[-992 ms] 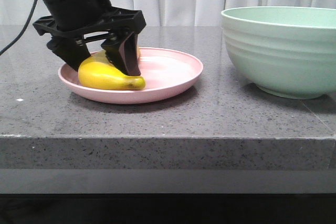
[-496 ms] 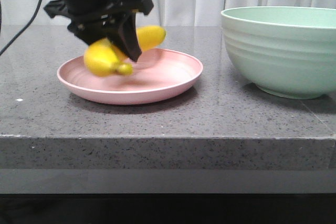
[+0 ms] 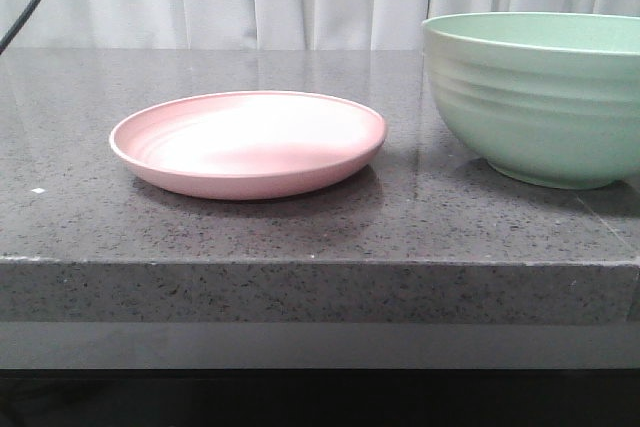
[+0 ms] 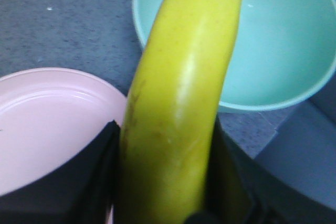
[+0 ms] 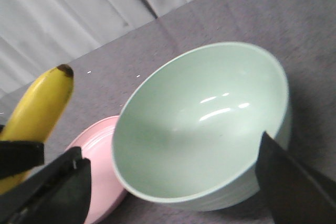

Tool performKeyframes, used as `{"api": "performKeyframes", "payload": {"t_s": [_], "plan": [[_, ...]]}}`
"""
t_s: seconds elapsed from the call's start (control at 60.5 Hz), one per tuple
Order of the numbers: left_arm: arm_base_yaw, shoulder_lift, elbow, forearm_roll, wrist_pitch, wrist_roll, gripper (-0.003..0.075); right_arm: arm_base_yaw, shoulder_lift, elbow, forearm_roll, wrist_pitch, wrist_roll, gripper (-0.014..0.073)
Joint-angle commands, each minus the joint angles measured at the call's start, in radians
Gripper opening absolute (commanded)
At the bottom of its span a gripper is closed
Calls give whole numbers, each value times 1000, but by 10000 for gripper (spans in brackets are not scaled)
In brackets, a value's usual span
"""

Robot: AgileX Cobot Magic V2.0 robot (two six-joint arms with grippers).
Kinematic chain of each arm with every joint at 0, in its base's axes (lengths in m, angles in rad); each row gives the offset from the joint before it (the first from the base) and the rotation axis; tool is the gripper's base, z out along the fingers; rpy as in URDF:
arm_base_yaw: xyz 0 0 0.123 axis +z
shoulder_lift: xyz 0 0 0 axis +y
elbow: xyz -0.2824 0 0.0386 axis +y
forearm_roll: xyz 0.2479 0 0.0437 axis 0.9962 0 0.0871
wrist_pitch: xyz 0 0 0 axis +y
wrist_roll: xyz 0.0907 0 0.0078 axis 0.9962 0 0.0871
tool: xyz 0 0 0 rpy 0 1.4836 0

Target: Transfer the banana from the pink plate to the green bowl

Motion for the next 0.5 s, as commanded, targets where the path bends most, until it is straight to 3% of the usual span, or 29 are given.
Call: {"api": "performKeyframes", "payload": {"t_s": [0.0,0.116,0.265,0.413,0.48], "plan": [[-58,-59,-34,-12,-37,0,63,39,56,-33,207,-52,-99,644],[-99,-61,-34,-12,-33,0,64,115,111,-34,443,-52,-268,644],[-117,-61,-34,-12,-31,0,64,209,203,-35,814,-50,-576,644],[-117,-61,-34,-12,-31,0,64,254,304,-59,1135,12,-879,644],[-117,-61,-34,-12,-31,0,64,254,347,-79,1217,69,-965,644]]}}
